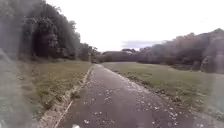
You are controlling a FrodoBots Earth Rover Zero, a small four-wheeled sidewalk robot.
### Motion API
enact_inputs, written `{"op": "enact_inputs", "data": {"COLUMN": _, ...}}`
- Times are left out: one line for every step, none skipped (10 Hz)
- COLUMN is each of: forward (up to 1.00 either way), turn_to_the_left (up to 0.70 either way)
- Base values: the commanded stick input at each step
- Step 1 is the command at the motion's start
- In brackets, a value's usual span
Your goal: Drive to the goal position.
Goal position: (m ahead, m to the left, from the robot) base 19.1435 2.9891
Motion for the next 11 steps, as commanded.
{"op": "enact_inputs", "data": {"forward": 0.70, "turn_to_the_left": 0.00}}
{"op": "enact_inputs", "data": {"forward": 0.70, "turn_to_the_left": 0.00}}
{"op": "enact_inputs", "data": {"forward": 0.70, "turn_to_the_left": 0.00}}
{"op": "enact_inputs", "data": {"forward": 0.70, "turn_to_the_left": 0.00}}
{"op": "enact_inputs", "data": {"forward": 0.70, "turn_to_the_left": 0.00}}
{"op": "enact_inputs", "data": {"forward": 0.70, "turn_to_the_left": 0.00}}
{"op": "enact_inputs", "data": {"forward": 0.70, "turn_to_the_left": 0.00}}
{"op": "enact_inputs", "data": {"forward": 0.70, "turn_to_the_left": 0.00}}
{"op": "enact_inputs", "data": {"forward": 0.70, "turn_to_the_left": 0.00}}
{"op": "enact_inputs", "data": {"forward": 0.70, "turn_to_the_left": 0.00}}
{"op": "enact_inputs", "data": {"forward": 0.70, "turn_to_the_left": 0.00}}
